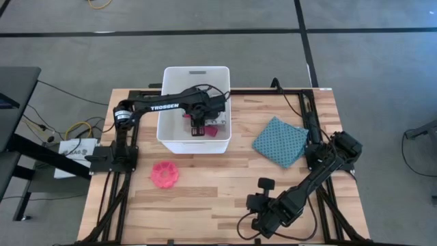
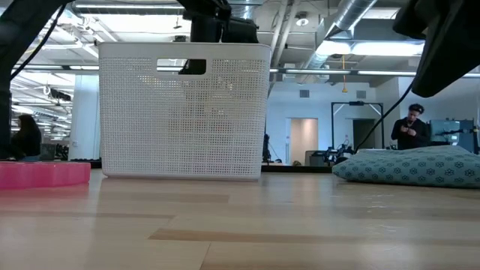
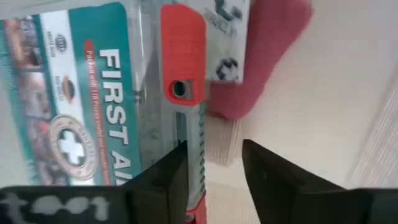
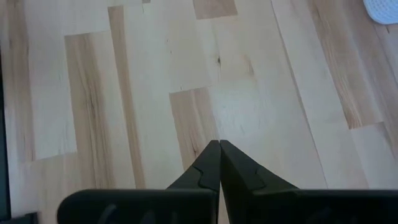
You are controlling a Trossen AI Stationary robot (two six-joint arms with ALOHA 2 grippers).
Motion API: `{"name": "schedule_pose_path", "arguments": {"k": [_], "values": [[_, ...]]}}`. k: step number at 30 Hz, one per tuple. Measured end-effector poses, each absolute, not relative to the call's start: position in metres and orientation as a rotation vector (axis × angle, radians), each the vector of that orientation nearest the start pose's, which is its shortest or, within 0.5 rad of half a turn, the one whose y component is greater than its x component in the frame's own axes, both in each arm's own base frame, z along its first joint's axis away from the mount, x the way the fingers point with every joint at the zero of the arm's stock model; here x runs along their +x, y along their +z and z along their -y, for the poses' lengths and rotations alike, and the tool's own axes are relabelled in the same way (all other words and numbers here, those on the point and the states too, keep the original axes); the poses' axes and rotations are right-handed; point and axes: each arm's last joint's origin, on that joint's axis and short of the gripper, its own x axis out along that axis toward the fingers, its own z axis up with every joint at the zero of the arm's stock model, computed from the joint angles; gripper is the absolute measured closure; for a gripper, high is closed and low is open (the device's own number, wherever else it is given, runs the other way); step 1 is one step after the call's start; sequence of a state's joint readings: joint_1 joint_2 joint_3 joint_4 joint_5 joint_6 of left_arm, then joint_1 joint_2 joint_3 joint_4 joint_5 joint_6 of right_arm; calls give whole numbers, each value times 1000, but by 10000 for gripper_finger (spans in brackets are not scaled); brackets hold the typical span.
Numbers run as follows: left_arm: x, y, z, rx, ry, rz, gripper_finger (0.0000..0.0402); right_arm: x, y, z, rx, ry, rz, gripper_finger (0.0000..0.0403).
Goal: Pick & place medical supplies in basket/bin
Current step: Put the first aid kit box into the white bin
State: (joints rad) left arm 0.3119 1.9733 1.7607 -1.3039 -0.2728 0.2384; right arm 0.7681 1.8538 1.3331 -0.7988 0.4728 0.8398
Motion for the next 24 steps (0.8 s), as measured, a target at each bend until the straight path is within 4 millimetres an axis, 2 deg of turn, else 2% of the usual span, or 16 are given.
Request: {"name": "schedule_pose_path", "arguments": {"k": [4, 9, 12, 16, 19, 22, 24], "values": [[364, 266, -125, 96, 248, -1512, 251, 268, 197, -240, -15, -204, -1056, 403], [371, 263, -124, 6, 189, -1460, 246, 268, 197, -240, -15, -204, -1056, 403], [371, 255, -125, 54, 194, -1517, 246, 267, 197, -241, -16, -203, -1056, 403], [369, 260, -131, 124, 250, -1521, 247, 267, 197, -241, -17, -200, -1056, 403], [367, 267, -132, 70, 284, -1517, 247, 267, 197, -241, -18, -200, -1057, 403], [369, 265, -131, -34, 214, -1488, 247, 267, 197, -241, -25, -196, -1058, 403], [370, 258, -129, 19, 209, -1547, 247, 266, 196, -241, -26, -197, -1059, 403]]}}
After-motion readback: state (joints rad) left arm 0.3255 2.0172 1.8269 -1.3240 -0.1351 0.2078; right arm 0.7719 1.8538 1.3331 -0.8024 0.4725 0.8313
